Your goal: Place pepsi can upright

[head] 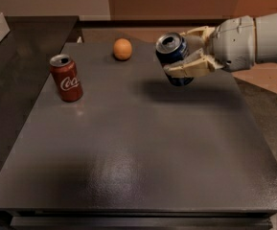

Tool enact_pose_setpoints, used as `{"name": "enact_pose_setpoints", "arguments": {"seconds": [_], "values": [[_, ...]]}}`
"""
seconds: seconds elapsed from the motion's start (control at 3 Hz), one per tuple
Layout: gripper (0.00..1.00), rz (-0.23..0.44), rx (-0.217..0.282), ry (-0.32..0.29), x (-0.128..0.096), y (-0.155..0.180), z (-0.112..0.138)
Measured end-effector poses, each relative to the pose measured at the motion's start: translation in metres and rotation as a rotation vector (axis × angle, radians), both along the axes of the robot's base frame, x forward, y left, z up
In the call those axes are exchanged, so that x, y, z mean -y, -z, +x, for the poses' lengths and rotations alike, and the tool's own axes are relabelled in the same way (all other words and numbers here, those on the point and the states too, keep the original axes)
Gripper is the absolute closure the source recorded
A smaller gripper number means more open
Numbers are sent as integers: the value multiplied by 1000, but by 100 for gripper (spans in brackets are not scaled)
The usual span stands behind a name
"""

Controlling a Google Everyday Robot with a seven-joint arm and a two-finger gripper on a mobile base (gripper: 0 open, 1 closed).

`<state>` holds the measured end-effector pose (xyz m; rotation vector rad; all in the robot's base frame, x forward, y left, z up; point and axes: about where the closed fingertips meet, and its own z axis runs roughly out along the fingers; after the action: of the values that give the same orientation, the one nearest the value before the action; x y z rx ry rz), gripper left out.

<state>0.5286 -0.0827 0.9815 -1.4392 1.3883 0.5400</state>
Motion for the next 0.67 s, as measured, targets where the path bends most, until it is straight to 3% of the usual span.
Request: {"name": "enact_pose_setpoints", "arguments": {"seconds": [0.67], "values": [[100, 153, -81, 91, 4, 17, -1]]}}
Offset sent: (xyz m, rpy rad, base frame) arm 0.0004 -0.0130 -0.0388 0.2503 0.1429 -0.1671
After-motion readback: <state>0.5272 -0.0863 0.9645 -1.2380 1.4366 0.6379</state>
